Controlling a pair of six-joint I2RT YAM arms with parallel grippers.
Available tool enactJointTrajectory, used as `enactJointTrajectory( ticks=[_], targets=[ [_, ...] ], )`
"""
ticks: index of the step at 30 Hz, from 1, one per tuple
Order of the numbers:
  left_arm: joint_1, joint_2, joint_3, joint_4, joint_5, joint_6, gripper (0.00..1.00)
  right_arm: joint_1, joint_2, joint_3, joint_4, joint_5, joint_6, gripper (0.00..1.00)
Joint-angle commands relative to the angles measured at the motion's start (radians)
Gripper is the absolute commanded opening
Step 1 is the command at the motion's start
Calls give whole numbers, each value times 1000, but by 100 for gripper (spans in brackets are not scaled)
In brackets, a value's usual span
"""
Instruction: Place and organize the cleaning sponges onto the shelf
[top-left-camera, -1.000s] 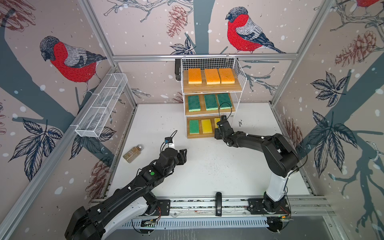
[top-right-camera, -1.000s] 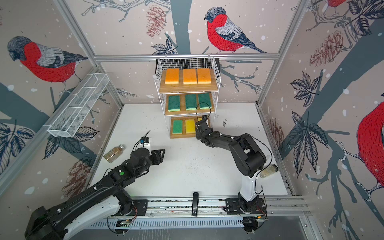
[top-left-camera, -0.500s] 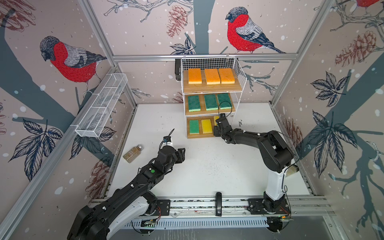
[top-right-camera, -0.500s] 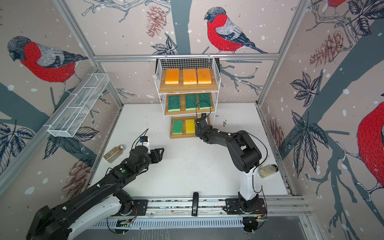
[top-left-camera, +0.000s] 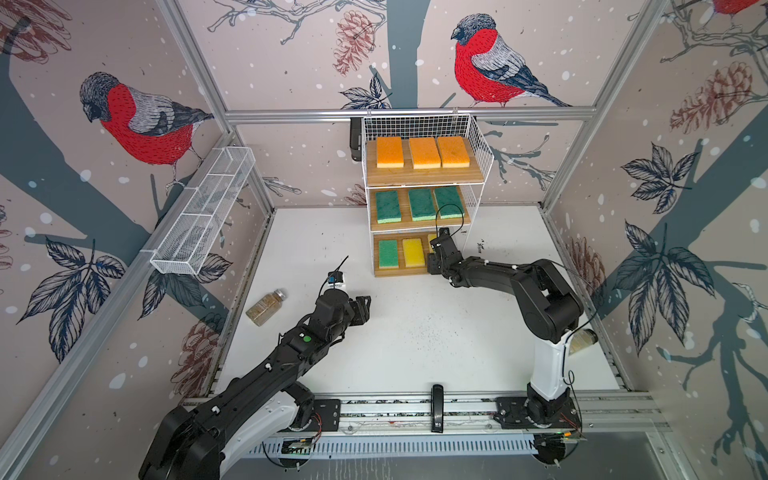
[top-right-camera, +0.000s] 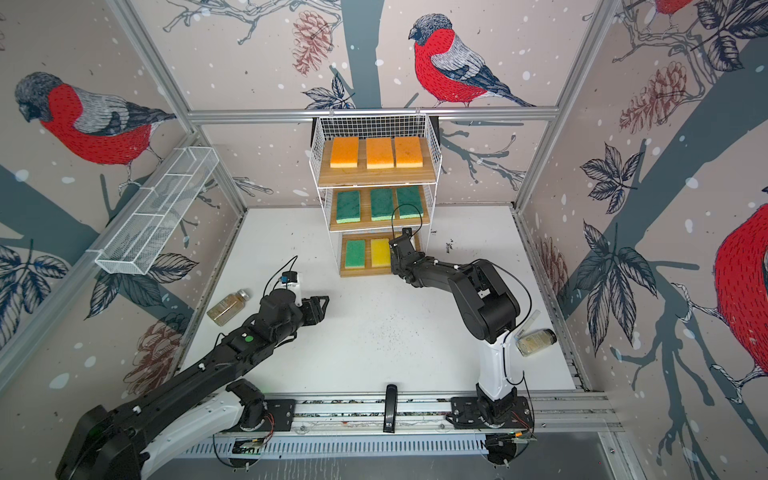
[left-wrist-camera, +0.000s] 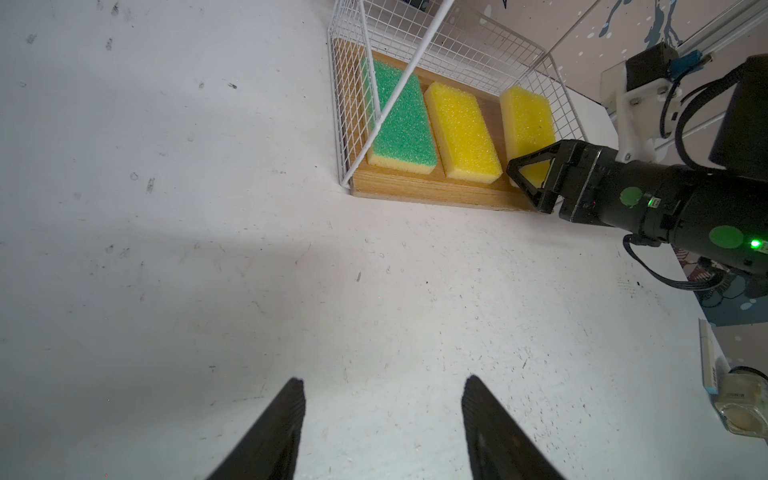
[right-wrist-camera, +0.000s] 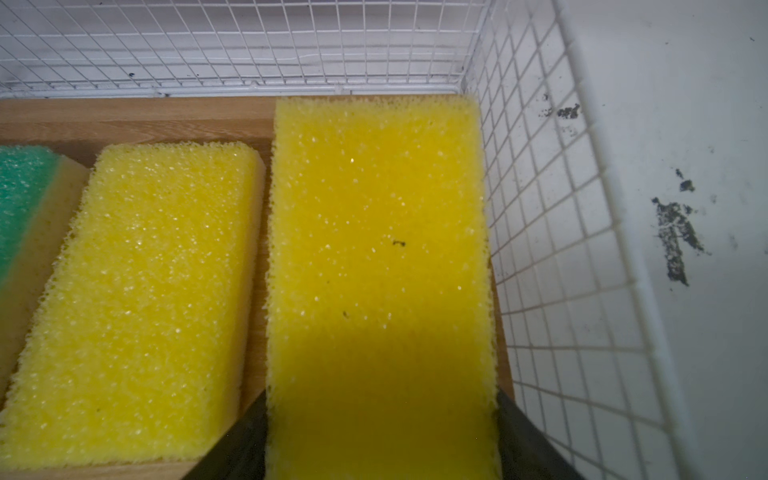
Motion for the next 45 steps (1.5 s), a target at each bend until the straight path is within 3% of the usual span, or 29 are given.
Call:
enactJointTrajectory(
  ticks=[1,45],
  targets=[
    [5,3,-6,53,12,9,61,0,6,4,-6,21,11,71],
    [24,14,-17,84,35,19,61,-4,15,36,-48,19,8,71]
  ],
)
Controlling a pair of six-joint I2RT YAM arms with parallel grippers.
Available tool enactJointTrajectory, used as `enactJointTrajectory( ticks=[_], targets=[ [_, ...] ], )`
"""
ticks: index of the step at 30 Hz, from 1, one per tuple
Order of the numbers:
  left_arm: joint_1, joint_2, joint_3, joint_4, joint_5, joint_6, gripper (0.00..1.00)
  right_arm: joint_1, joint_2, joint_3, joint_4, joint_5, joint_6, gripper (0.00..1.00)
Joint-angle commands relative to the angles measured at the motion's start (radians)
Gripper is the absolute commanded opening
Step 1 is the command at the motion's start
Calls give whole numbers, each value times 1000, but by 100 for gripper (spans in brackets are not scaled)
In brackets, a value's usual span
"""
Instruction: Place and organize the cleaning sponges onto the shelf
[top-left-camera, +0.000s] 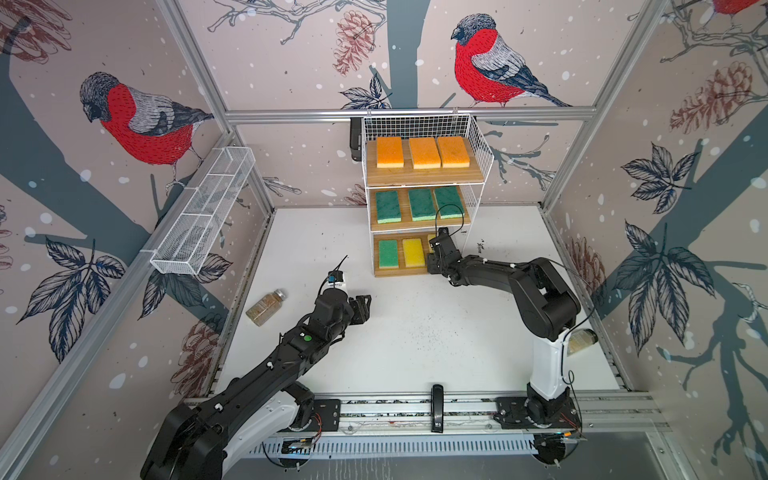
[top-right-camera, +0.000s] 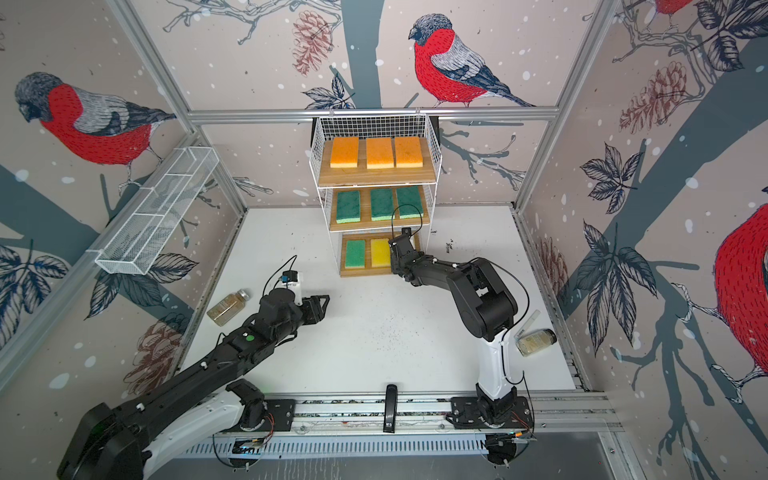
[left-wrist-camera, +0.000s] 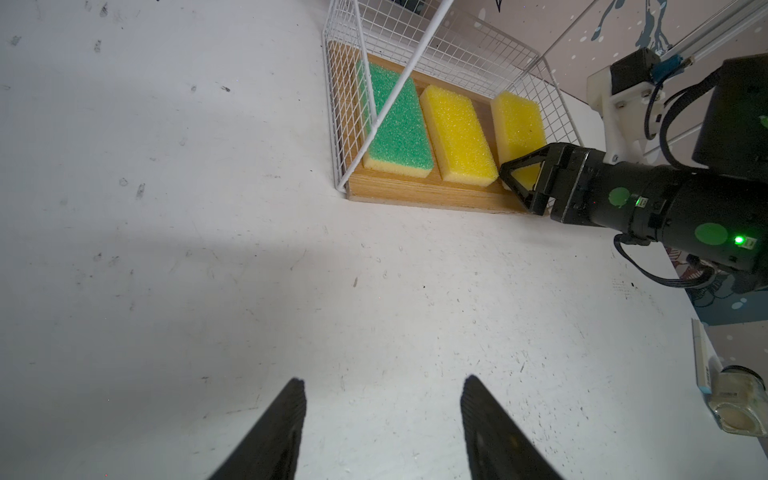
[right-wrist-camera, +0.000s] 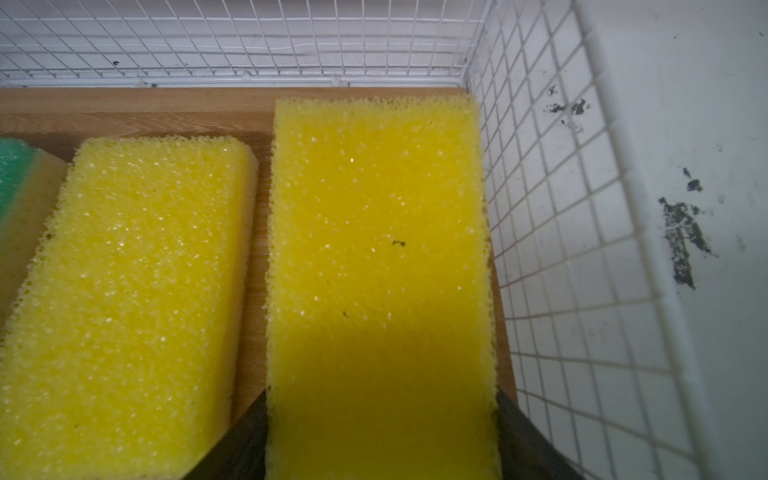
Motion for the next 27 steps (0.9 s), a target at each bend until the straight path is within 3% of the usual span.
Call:
enactJointTrajectory(
  ticks=[1,27],
  targets=[
    [5,-3,-7,37,14,8,61,1,-8,5,-19,19,9,71],
    [10,-8,-18,40,27,1,60,3,-12,-4,-9,-3,8,71]
  ],
)
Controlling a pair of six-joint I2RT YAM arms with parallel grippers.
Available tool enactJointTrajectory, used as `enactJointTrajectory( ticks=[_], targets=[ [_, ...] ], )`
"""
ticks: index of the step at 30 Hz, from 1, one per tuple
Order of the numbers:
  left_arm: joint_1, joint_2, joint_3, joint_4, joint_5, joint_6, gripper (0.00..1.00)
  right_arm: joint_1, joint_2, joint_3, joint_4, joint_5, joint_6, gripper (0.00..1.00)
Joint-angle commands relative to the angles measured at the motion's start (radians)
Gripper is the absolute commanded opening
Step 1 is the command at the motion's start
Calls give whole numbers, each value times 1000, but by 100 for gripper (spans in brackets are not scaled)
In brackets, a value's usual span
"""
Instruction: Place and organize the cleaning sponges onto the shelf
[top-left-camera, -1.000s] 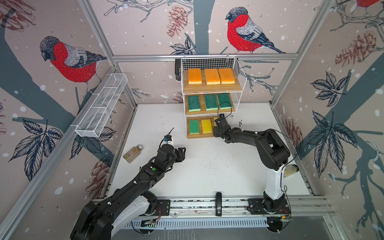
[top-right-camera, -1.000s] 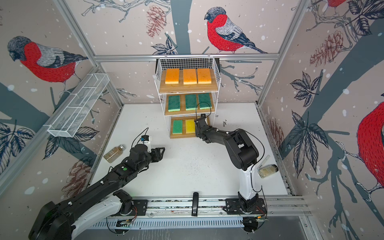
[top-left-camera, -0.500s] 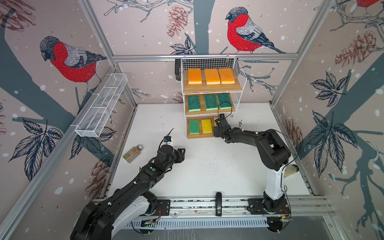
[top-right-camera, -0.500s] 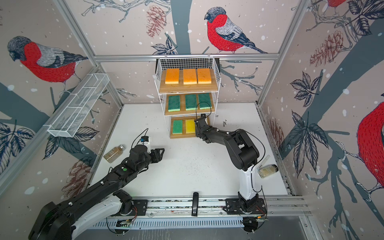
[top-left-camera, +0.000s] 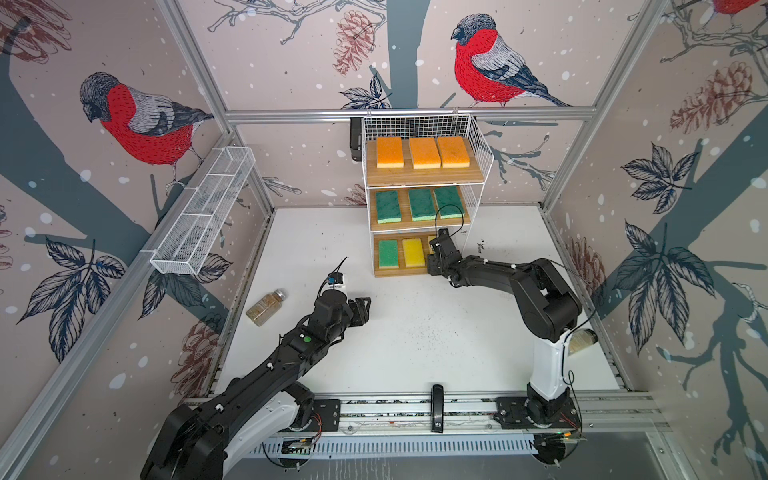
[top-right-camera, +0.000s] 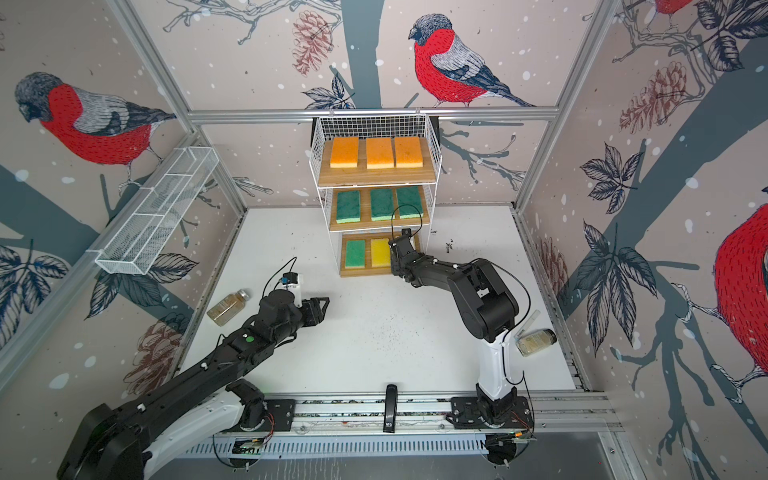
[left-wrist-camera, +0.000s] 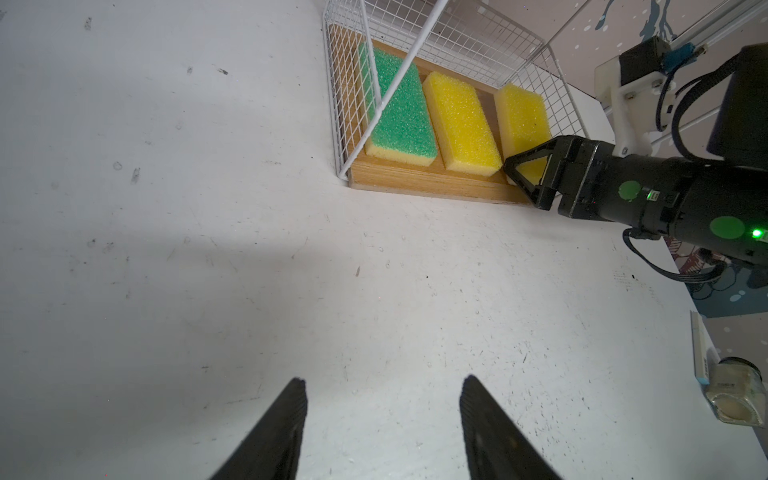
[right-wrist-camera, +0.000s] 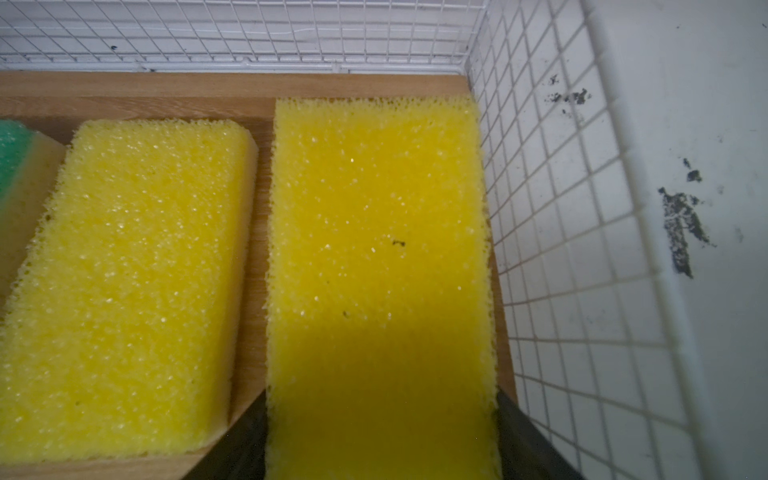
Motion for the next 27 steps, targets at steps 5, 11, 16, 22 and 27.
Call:
enactJointTrajectory(
  ticks=[5,11,16,22,27],
  targets=[
    [1,1,4,32,0,-1,60,-2,7,14,13,3,5,71],
    [2,6,4,33,1,-1,59,-2,16,30,2,1,1,71],
    [2,8,6,33,0,1,59,-4,24,30,1,3,5,72],
    [4,10,10,32,0,3,60,-4,24,27,-2,-2,11,74],
    [3,13,16,28,6,6,60,-4,26,28,-3,2,8,76]
  ],
)
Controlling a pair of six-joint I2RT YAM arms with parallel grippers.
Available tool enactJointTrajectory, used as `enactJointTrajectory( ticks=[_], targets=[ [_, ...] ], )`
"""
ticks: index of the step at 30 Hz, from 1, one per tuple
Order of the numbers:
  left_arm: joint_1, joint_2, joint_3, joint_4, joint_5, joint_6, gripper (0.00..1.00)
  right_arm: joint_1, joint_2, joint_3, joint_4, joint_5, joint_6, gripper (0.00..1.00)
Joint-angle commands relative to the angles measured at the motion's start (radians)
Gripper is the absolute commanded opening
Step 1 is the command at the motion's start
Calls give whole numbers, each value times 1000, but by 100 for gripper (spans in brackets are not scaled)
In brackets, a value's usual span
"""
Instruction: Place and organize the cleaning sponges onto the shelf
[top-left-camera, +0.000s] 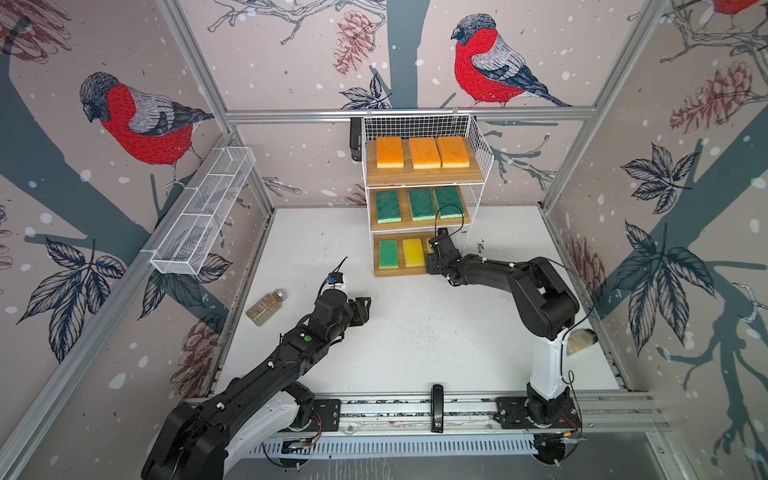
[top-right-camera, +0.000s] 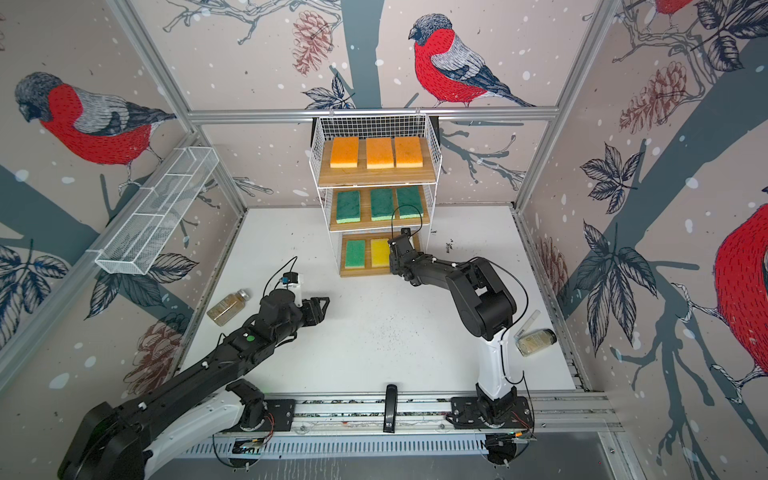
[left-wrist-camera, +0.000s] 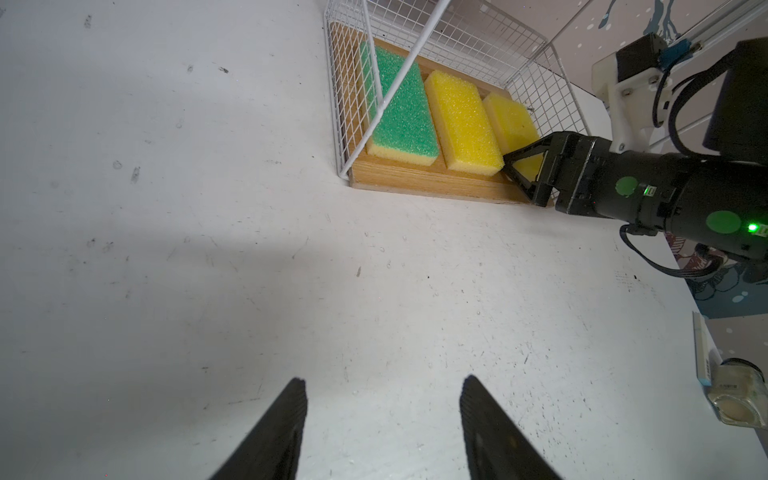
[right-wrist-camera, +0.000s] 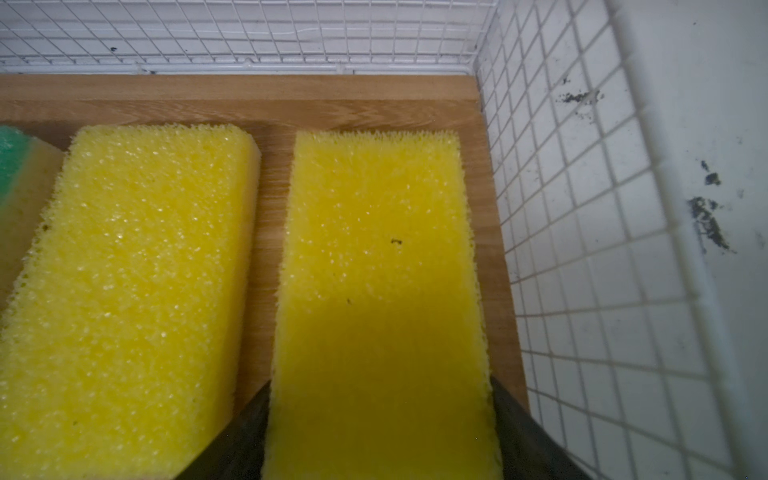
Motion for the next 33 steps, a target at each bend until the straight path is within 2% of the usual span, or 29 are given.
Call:
enactJointTrajectory(
  ticks=[1,22,33],
  targets=[
    [2,2,9,30,7,6,60,-2,5,6,2,14,10,76],
    [3,-7,14,12,17,0,60,5,-75,-38,-4,15,27,80],
    [3,-51,6,-15,25,-18,61,20,-159,-125,4,-14,51,75]
  ],
)
